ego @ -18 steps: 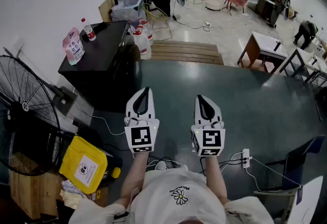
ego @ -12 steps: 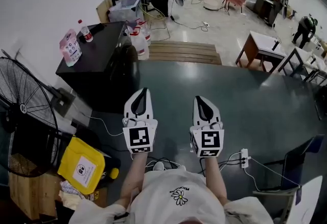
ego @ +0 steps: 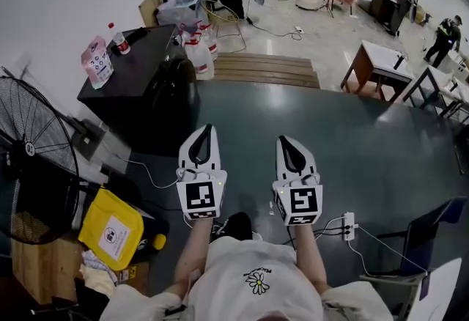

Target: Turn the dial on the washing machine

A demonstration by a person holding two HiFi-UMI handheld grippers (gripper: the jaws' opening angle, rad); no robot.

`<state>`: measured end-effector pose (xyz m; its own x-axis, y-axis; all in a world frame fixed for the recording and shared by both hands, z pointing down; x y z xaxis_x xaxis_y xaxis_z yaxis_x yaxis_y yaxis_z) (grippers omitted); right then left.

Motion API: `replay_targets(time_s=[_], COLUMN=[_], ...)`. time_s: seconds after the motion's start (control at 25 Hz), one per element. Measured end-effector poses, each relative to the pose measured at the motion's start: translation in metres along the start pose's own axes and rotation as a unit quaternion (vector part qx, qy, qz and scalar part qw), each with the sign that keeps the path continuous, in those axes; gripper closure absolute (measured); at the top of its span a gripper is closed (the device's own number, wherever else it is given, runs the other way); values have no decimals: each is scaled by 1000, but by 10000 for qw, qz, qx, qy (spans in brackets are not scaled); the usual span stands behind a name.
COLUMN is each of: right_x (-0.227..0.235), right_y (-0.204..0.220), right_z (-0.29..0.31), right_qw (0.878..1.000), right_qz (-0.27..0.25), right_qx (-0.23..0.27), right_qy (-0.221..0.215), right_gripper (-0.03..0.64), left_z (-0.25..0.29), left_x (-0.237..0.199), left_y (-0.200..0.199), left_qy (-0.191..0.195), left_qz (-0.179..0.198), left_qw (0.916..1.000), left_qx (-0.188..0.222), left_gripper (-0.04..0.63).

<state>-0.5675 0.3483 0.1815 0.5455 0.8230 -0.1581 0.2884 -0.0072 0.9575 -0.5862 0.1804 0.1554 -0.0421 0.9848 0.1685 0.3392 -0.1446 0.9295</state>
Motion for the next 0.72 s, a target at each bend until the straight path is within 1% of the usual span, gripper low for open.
replay_targets(time_s=[0.28, 0.44, 0.6, 0.72], right_x=[-1, 24, 48, 51], right_y=[17, 15, 28, 42], right_z=[10, 22, 32, 50], right_qw=[9994, 9997, 9999, 9996], right_qz=[53, -94, -36, -84], right_qx=[-82, -77, -137, -239], right_qy=[-344, -232, -43, -135], right_gripper=[614, 614, 614, 614], left_z=[17, 52, 85, 108], left_x=[-2, 1, 5, -7], left_y=[18, 19, 19, 32], left_qy=[-97, -48, 58, -2], left_qz=[19, -5, 15, -38], left_qw=[9999, 10000, 9997, 9996], left_qx=[-106, 10, 242, 275], left_gripper=[597, 597, 597, 597])
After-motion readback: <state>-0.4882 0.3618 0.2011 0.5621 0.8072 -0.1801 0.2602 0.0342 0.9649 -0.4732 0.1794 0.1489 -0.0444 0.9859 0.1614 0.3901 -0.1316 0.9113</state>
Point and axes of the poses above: the fingertips, and each gripper's own axes: z forward along the fingers, x to its right, y out of its underside, the point moved 1 cm from there along -z, backward along the fingers, and after that the axes turned 13 degrees about x, right-handed, at the moved point
